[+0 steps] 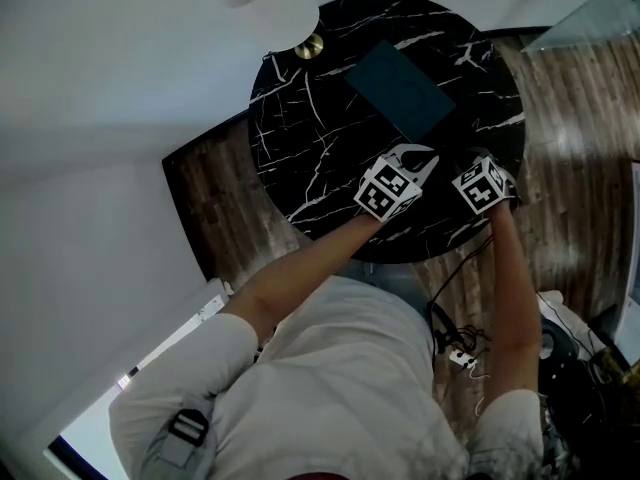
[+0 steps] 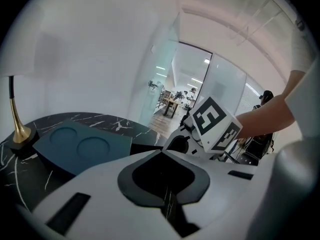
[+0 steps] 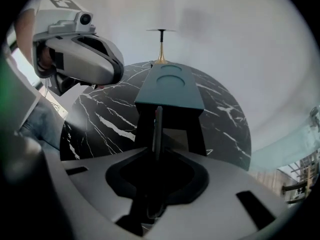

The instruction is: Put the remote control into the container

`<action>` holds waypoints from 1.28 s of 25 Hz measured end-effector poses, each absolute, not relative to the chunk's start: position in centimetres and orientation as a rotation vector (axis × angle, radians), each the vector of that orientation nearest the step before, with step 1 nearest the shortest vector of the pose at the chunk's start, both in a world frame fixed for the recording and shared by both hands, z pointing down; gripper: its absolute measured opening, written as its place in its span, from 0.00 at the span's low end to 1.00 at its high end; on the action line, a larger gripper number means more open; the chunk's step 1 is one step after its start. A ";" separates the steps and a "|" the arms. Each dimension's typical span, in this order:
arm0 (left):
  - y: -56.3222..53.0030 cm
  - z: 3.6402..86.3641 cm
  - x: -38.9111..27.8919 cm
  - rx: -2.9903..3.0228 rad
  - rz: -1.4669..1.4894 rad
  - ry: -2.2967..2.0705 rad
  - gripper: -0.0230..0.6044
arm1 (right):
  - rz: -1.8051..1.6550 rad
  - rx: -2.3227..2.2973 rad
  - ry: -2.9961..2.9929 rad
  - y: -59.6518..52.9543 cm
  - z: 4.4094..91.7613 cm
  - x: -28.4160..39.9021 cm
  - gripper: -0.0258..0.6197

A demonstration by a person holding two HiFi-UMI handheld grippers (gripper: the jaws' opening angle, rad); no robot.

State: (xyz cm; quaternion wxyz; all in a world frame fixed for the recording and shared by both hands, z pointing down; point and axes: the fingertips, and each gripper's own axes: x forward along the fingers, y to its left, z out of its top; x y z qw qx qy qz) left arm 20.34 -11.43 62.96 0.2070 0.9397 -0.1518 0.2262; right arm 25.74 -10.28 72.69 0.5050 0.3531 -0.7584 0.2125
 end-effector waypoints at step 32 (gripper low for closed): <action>-9.4 62.7 17.3 2.622 0.624 -0.450 0.05 | 0.453 1.058 -1.760 -11.0 74.9 27.9 0.30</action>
